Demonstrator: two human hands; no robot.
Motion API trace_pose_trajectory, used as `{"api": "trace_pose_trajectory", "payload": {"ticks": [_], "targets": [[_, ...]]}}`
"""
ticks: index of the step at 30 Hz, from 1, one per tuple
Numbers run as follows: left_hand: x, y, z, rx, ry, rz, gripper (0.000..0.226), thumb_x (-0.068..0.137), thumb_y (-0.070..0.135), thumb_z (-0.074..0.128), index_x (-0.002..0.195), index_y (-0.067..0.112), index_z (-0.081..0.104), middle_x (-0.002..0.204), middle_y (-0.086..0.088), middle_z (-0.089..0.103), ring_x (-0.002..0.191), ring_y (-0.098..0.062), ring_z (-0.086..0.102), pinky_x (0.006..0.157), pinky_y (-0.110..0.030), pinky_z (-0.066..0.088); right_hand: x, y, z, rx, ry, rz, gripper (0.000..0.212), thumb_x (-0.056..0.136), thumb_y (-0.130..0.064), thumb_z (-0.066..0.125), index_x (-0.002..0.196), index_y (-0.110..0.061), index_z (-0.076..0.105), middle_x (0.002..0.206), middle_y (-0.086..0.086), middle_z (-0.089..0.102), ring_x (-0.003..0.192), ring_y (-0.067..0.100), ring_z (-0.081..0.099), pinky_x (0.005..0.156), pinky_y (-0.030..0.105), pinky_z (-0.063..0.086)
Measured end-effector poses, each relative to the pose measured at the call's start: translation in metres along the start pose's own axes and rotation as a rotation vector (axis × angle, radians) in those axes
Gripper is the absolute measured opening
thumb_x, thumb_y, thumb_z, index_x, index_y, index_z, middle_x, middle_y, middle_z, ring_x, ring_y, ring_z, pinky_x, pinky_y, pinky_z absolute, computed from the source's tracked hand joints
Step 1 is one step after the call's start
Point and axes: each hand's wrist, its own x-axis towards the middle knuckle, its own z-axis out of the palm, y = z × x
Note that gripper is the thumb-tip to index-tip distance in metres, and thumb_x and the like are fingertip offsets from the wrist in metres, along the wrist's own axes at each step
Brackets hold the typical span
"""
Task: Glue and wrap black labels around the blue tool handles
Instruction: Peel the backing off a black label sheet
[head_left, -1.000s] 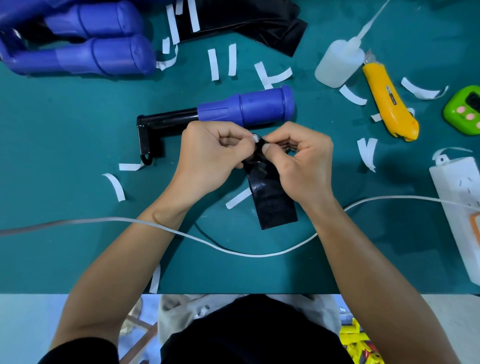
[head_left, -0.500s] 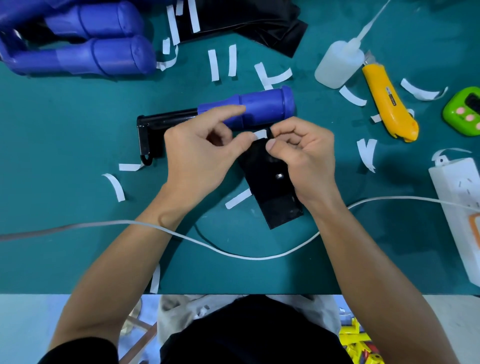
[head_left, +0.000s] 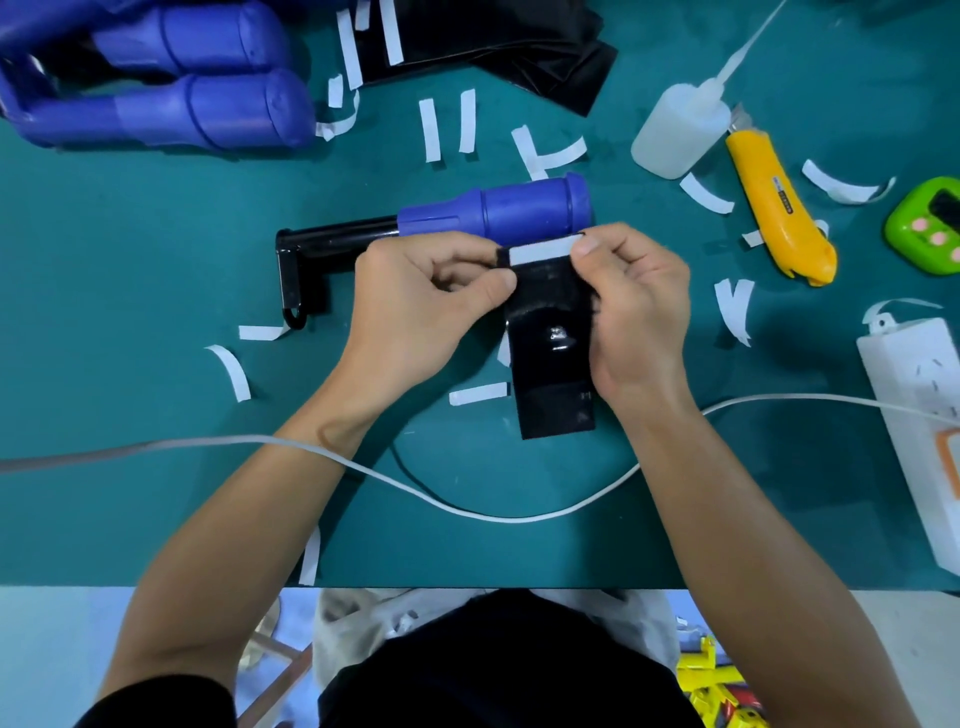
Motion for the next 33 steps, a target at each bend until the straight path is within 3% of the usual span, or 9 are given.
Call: {"api": "trace_pose_trajectory", "payload": {"ticks": [4,7,9,11,14,19,24,29,33], "targets": [[0.003,-0.001,-0.001,-0.115,-0.068,-0.073,0.020,0.087,0.003,0.079,0.080,0.022,0.076,0.062,0.007,0.072,0.056,-0.012,0.065,0.054,-0.017,0.045,0.004,0.001,-0.002,-0.015,0.014,-0.024,0.021,0.094,-0.007,0.063,0.074,-0.013,0.066,0.075,0.014,0.053,0.074,0.031,0.044,0.071,0.047,0.038],[0.004,-0.001,0.001,-0.155,-0.064,-0.094,0.014,0.083,0.008,0.077,0.076,0.020,0.075,0.062,0.000,0.070,0.057,-0.020,0.062,0.053,-0.020,0.046,0.002,0.000,0.000,-0.106,0.039,-0.060,0.015,0.093,-0.009,0.068,0.078,-0.013,0.068,0.072,0.013,0.057,0.069,0.029,0.047,0.068,0.044,0.040],[0.004,-0.003,0.003,-0.167,-0.051,-0.116,0.011,0.082,0.009,0.077,0.076,0.018,0.075,0.062,-0.002,0.070,0.054,-0.016,0.062,0.053,-0.020,0.046,-0.004,0.000,0.001,-0.285,0.143,-0.170,0.006,0.087,-0.012,0.075,0.086,-0.015,0.071,0.074,0.001,0.067,0.067,0.019,0.059,0.068,0.035,0.049],[0.003,-0.005,0.004,-0.164,-0.035,-0.125,0.012,0.083,0.007,0.077,0.077,0.016,0.075,0.061,0.000,0.070,0.053,-0.012,0.062,0.054,-0.019,0.046,-0.012,0.002,0.002,-0.547,0.263,-0.365,0.011,0.083,-0.013,0.080,0.091,-0.017,0.072,0.078,-0.008,0.069,0.069,0.013,0.062,0.069,0.025,0.050],[0.002,-0.005,0.006,-0.145,-0.010,-0.105,0.017,0.086,-0.001,0.078,0.082,0.015,0.077,0.063,0.005,0.072,0.056,-0.009,0.062,0.058,-0.019,0.049,-0.024,0.004,0.011,-0.728,0.188,-0.531,0.003,0.086,-0.014,0.078,0.089,-0.016,0.078,0.075,-0.012,0.063,0.065,0.013,0.057,0.065,0.025,0.048],[0.000,-0.002,0.004,-0.125,-0.023,-0.050,0.025,0.081,0.001,0.083,0.081,0.026,0.079,0.071,0.010,0.077,0.064,-0.003,0.068,0.068,-0.019,0.055,-0.027,0.005,0.014,-0.685,0.094,-0.443,0.003,0.088,-0.013,0.078,0.086,-0.014,0.080,0.068,-0.007,0.062,0.061,0.009,0.052,0.062,0.023,0.044],[0.001,-0.001,-0.002,-0.086,-0.067,-0.020,0.025,0.081,0.003,0.084,0.081,0.028,0.080,0.076,0.008,0.079,0.069,-0.006,0.071,0.071,-0.022,0.057,-0.030,0.003,0.014,-0.613,0.086,-0.388,0.004,0.087,-0.011,0.078,0.089,-0.012,0.082,0.073,0.003,0.072,0.064,0.022,0.063,0.065,0.037,0.053],[-0.001,-0.002,-0.003,-0.019,-0.068,0.017,0.029,0.081,0.006,0.084,0.080,0.035,0.079,0.077,0.012,0.078,0.069,-0.004,0.071,0.070,-0.020,0.056,-0.027,0.001,0.012,-0.584,0.045,-0.358,0.010,0.084,-0.006,0.076,0.086,-0.014,0.082,0.075,-0.007,0.075,0.067,0.009,0.068,0.067,0.023,0.054],[0.000,-0.003,-0.003,0.009,-0.063,0.016,0.029,0.081,0.007,0.084,0.081,0.036,0.079,0.079,0.011,0.079,0.070,-0.007,0.071,0.073,-0.024,0.058,-0.019,-0.003,0.009,-0.533,-0.019,-0.297,0.017,0.083,-0.009,0.075,0.081,-0.025,0.080,0.075,-0.014,0.076,0.070,0.007,0.073,0.070,0.029,0.059]]}}
